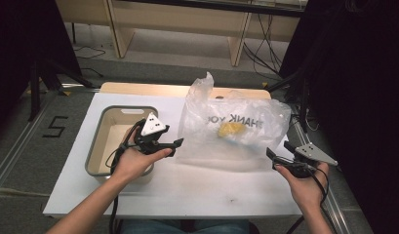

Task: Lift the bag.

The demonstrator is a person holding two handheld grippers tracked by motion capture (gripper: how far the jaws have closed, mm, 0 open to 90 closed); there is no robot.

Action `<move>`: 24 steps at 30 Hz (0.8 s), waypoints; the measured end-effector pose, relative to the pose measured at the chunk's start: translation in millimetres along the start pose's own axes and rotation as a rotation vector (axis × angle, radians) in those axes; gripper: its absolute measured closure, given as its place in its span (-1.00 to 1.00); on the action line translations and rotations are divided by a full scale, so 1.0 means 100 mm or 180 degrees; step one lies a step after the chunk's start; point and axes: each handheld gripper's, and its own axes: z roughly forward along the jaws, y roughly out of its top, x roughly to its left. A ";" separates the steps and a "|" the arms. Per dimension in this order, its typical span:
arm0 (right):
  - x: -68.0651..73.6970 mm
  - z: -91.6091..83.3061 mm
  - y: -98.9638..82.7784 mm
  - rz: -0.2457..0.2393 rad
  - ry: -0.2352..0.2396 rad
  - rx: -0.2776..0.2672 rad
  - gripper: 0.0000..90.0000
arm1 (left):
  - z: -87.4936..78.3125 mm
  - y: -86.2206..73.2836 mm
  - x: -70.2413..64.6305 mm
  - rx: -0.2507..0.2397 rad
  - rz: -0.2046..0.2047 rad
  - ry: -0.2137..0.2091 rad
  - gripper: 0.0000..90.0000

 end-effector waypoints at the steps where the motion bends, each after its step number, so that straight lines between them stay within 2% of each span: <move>1: 0.00 0.00 -0.01 -0.0006 0.0013 0.0010 -0.38 | -0.01 -0.02 0.00 0.0004 0.0003 -0.0010 -0.26; 13: 0.03 -0.06 -0.11 0.0005 0.0149 0.0065 -0.38 | -0.08 -0.13 -0.04 0.0050 0.0045 -0.0094 -0.28; 24: 0.04 -0.11 -0.26 -0.0027 0.0308 0.0193 -0.38 | -0.20 -0.26 -0.04 0.0106 0.0065 -0.0085 -0.32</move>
